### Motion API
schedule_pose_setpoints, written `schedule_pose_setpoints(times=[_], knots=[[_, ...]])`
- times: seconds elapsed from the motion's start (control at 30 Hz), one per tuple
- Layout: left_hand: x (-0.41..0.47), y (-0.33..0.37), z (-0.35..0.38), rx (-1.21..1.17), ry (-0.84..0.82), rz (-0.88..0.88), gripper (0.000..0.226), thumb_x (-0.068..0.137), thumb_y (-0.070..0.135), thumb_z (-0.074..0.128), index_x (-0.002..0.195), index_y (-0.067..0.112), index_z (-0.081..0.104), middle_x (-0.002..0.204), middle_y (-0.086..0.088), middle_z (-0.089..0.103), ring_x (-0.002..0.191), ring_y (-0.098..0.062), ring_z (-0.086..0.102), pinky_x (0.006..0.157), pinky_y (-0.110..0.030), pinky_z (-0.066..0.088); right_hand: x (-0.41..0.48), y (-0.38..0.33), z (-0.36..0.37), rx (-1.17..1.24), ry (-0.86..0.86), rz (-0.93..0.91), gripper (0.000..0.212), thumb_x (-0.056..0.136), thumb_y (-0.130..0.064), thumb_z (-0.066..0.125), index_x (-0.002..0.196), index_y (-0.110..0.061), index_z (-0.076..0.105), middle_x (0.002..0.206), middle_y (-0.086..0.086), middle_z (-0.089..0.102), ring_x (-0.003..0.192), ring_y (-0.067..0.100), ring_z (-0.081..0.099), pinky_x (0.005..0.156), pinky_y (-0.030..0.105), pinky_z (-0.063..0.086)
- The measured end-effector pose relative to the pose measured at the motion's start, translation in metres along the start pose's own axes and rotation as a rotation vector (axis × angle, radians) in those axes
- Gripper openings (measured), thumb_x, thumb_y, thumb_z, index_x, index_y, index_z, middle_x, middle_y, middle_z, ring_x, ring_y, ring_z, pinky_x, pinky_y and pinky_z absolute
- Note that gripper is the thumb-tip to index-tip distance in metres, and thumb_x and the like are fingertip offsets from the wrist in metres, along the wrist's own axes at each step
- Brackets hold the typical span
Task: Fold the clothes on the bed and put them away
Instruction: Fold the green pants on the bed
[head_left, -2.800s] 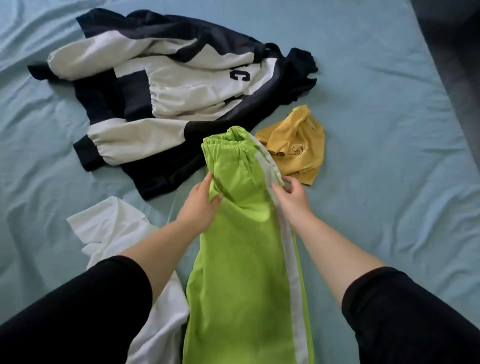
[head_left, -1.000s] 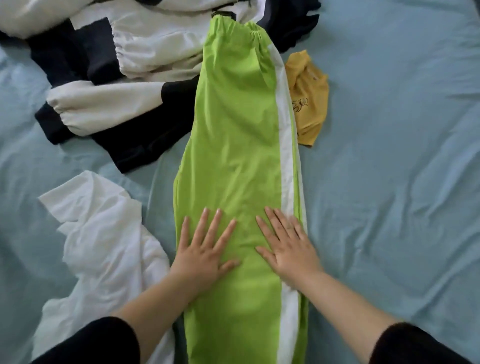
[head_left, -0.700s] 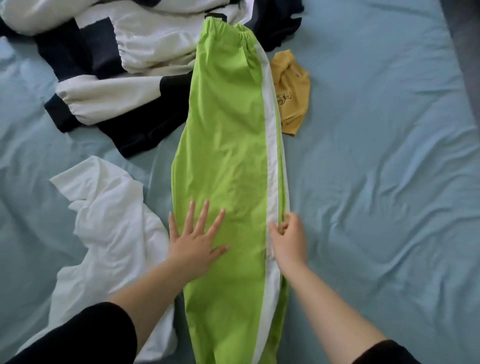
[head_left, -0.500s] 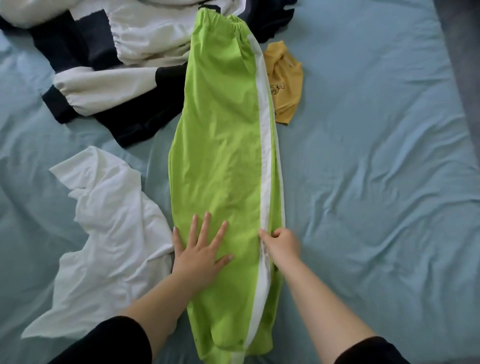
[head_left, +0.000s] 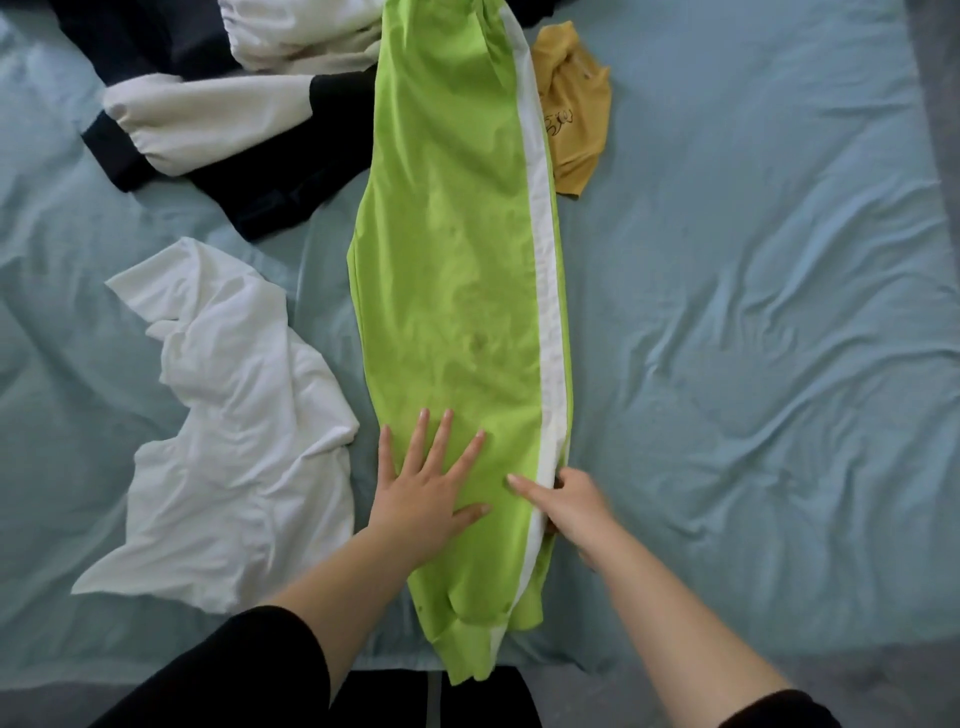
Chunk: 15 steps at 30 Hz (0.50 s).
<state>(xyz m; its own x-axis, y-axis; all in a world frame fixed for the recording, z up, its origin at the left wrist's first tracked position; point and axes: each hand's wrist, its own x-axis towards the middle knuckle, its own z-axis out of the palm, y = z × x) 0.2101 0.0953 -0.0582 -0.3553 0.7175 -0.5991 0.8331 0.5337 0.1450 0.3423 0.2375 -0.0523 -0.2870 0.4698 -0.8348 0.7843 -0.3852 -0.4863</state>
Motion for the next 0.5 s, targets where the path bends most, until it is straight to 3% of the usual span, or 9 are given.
schedule_pose_setpoints(times=[0.07, 0.13, 0.23, 0.3, 0.33, 0.4, 0.47, 0.5], knots=[[-0.007, 0.001, 0.012, -0.004, -0.033, 0.050, 0.084, 0.085, 0.078, 0.018, 0.137, 0.045, -0.038, 0.148, -0.001, -0.044, 0.131, -0.028, -0.046, 0.104, -0.059, -0.029, -0.007, 0.020, 0.001, -0.006, 0.003, 0.031, 0.015, 0.079, -0.023, 0.078, 0.075, -0.012, 0.068, 0.076, 0.007, 0.073, 0.063, 0.016, 0.068, 0.053, 0.024, 0.049], [-0.007, -0.002, 0.017, -0.009, -0.059, 0.082, 0.085, 0.087, 0.076, 0.024, 0.133, 0.046, -0.042, 0.147, 0.000, -0.046, 0.132, -0.028, -0.045, 0.108, -0.056, -0.024, -0.008, 0.031, 0.001, -0.029, 0.126, 0.004, 0.025, 0.080, -0.022, 0.077, 0.070, -0.003, 0.064, 0.070, 0.013, 0.068, 0.060, 0.021, 0.061, 0.054, 0.029, 0.041], [-0.013, -0.006, 0.019, -0.093, 0.002, 0.054, 0.087, 0.091, 0.070, 0.029, 0.135, 0.044, -0.041, 0.149, -0.001, -0.045, 0.135, -0.025, -0.042, 0.114, -0.050, -0.018, -0.012, 0.036, 0.006, -0.076, 0.251, -0.067, 0.041, 0.080, -0.027, 0.076, 0.057, -0.013, 0.046, 0.052, 0.003, 0.046, 0.051, 0.016, 0.040, 0.051, 0.030, 0.026], [-0.030, -0.005, 0.022, -0.322, 0.129, -0.085, 0.092, 0.091, 0.065, 0.038, 0.142, 0.039, -0.034, 0.152, 0.000, -0.039, 0.141, -0.021, -0.033, 0.118, -0.042, -0.010, -0.022, 0.041, 0.008, -0.022, 0.314, -0.120, 0.049, 0.082, -0.026, 0.074, 0.055, -0.017, 0.034, 0.049, -0.002, 0.034, 0.051, 0.013, 0.030, 0.049, 0.030, 0.022], [-0.040, -0.004, 0.025, -0.484, 0.184, -0.194, 0.097, 0.090, 0.062, 0.046, 0.147, 0.035, -0.026, 0.156, 0.001, -0.030, 0.146, -0.020, -0.022, 0.119, -0.040, -0.002, -0.028, 0.044, 0.008, 0.029, 0.316, -0.132, 0.049, 0.083, -0.024, 0.073, 0.055, -0.018, 0.034, 0.050, -0.002, 0.034, 0.051, 0.013, 0.030, 0.048, 0.028, 0.022], [-0.058, -0.001, 0.032, -0.823, 0.200, -0.431, 0.095, 0.086, 0.051, 0.063, 0.153, 0.018, 0.005, 0.158, -0.006, 0.008, 0.144, -0.024, 0.012, 0.118, -0.039, 0.017, -0.038, 0.051, 0.005, 0.094, 0.241, -0.102, 0.042, 0.084, -0.023, 0.073, 0.058, -0.014, 0.041, 0.054, 0.004, 0.040, 0.055, 0.015, 0.036, 0.052, 0.029, 0.027], [-0.069, 0.004, 0.040, -1.132, 0.142, -0.579, 0.065, 0.082, 0.034, 0.074, 0.132, 0.009, 0.041, 0.134, -0.014, 0.047, 0.127, -0.030, 0.045, 0.106, -0.041, 0.040, -0.047, 0.059, 0.003, 0.056, 0.110, -0.033, 0.034, 0.082, -0.023, 0.075, 0.065, -0.010, 0.050, 0.059, 0.007, 0.044, 0.058, 0.015, 0.039, 0.053, 0.028, 0.030], [-0.073, 0.009, 0.044, -1.266, 0.099, -0.616, 0.048, 0.081, 0.025, 0.076, 0.117, 0.012, 0.048, 0.121, -0.011, 0.057, 0.116, -0.028, 0.056, 0.095, -0.039, 0.048, -0.051, 0.063, 0.002, 0.030, 0.041, -0.001, 0.030, 0.081, -0.022, 0.076, 0.067, -0.008, 0.054, 0.060, 0.005, 0.047, 0.058, 0.014, 0.040, 0.051, 0.026, 0.031]])
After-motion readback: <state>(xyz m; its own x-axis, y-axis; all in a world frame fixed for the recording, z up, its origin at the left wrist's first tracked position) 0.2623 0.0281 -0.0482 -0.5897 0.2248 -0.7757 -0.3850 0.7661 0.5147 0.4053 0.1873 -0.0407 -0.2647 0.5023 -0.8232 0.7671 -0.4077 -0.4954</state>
